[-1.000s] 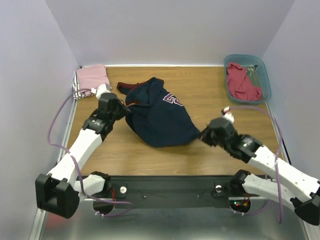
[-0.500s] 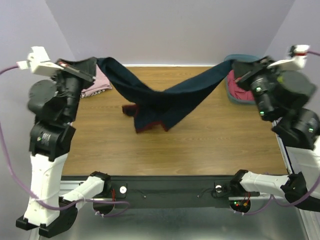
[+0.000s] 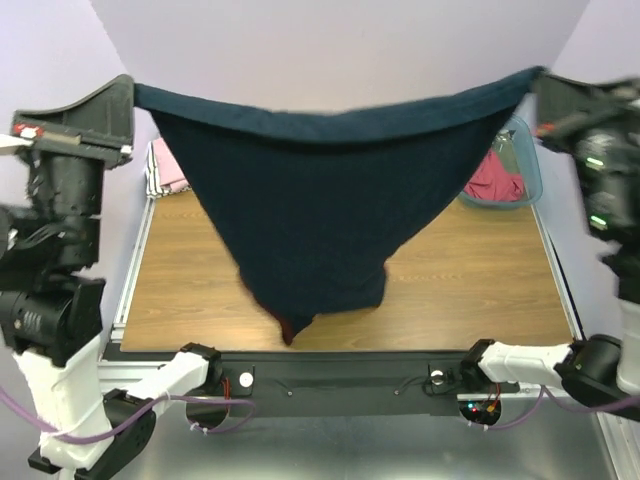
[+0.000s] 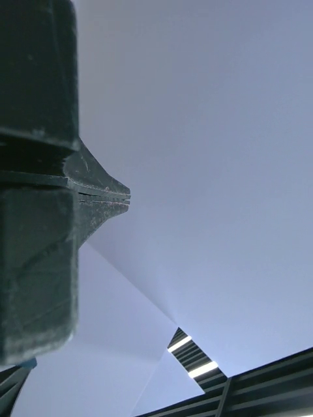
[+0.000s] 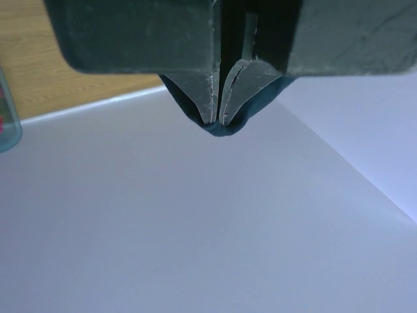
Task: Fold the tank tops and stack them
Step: Flatten the tank top out
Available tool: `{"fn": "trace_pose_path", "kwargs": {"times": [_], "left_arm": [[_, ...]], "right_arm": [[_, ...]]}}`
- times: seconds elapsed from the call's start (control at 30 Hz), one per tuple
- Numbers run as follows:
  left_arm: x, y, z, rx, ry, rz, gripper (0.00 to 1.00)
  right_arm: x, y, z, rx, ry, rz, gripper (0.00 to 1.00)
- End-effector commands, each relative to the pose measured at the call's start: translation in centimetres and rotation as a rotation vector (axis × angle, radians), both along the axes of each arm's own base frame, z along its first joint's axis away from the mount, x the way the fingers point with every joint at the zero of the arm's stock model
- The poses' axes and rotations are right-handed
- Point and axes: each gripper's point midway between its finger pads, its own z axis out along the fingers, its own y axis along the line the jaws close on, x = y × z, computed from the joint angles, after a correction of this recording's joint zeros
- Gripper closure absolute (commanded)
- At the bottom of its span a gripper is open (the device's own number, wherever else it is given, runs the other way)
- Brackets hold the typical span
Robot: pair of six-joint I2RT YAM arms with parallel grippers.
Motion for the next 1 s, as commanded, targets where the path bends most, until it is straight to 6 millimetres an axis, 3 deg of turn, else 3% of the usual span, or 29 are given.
{"fn": "trace_pose_path", "kwargs": {"times": [0.0,0.03,0.1,0.13,0.17,0.2,0.23,0.27,0.3,0.33,0.37,0.4,0.43,0.47,0.5,0.57,0.6,0.7,0.77,0.8,0.83,0.9,0.93,0.97], "left_arm": [[5.7,-2.1,-1.8,0.027,0.050,-0.018,1.00],[7.3,-2.8,-2.6,0.043,0.069,-0.026,1.00],[8.3,-3.1,-2.9,0.053,0.072,-0.027,1.00],[9.8,-3.8,-3.5,0.071,0.084,-0.034,1.00],[10.8,-4.1,-3.9,0.082,0.093,-0.034,1.00],[11.6,-4.3,-4.0,0.090,0.097,-0.032,1.00],[13.6,-4.8,-5.1,0.104,0.127,-0.033,1.00],[14.6,-4.4,-5.0,0.107,0.120,-0.019,1.00],[15.4,-4.4,-4.9,0.112,0.116,-0.022,1.00],[17.5,-5.2,-6.0,0.126,0.139,-0.047,1.00],[18.7,-4.5,-5.8,0.124,0.125,-0.034,1.00],[19.8,-4.6,-6.1,0.130,0.125,-0.053,1.00],[22.1,-5.3,-6.6,0.136,0.135,-0.091,1.00],[23.4,-5.4,-6.6,0.139,0.133,-0.102,1.00],[25.9,-5.6,-6.3,0.148,0.126,-0.136,1.00],[28.0,-6.0,-5.5,0.157,0.098,-0.182,1.00],[28.9,-6.1,-3.5,0.157,0.033,-0.219,1.00],[28.0,-5.7,0.0,0.142,-0.098,-0.266,1.00],[25.1,-5.2,3.1,0.144,-0.254,-0.286,1.00],[26.3,-5.0,1.5,0.143,-0.230,-0.288,1.00],[23.8,-4.5,3.6,0.152,-0.301,-0.262,1.00],[22.6,-4.3,4.6,0.192,-0.344,-0.233,1.00],[21.9,-4.5,5.0,0.206,-0.358,-0.245,1.00],[21.1,-3.4,5.6,0.215,-0.371,-0.219,1.00]], "right_arm": [[6.6,7.1,-5.0,-0.252,0.119,0.030,0.99],[8.4,8.8,-6.4,-0.300,0.148,0.034,0.99],[9.9,10.7,-7.5,-0.341,0.166,0.063,0.99],[12.1,11.3,-8.2,-0.366,0.184,0.053,0.99],[13.0,12.8,-8.3,-0.358,0.171,0.147,0.99],[14.2,12.8,-8.0,-0.334,0.163,0.182,0.99],[16.8,10.2,-8.5,-0.311,0.183,0.152,0.99],[18.1,10.0,-8.8,-0.294,0.188,0.185,1.00],[21.0,11.7,-11.3,-0.286,0.240,0.285,0.99],[22.3,10.1,-10.5,-0.264,0.222,0.286,1.00],[23.9,9.9,-11.3,-0.252,0.237,0.306,1.00],[26.6,10.9,-13.8,-0.249,0.280,0.366,1.00],[28.4,9.3,-14.1,-0.200,0.291,0.362,1.00],[28.8,8.8,-12.5,-0.174,0.241,0.376,1.00],[31.3,8.3,-13.6,-0.124,0.242,0.419,1.00],[32.6,7.2,-12.6,-0.078,0.186,0.435,1.00],[33.4,6.4,-11.3,-0.051,0.117,0.445,1.00],[33.6,4.4,-8.1,-0.039,-0.013,0.378,1.00],[32.1,3.0,-5.1,-0.048,-0.099,0.334,1.00],[31.3,2.4,-3.5,-0.065,-0.153,0.295,1.00],[29.2,1.9,-1.1,-0.078,-0.212,0.271,1.00],[27.3,1.2,1.0,-0.096,-0.275,0.226,1.00],[27.6,0.4,0.5,-0.104,-0.258,0.191,1.00],[26.1,0.1,1.3,-0.107,-0.275,0.182,1.00]]}}
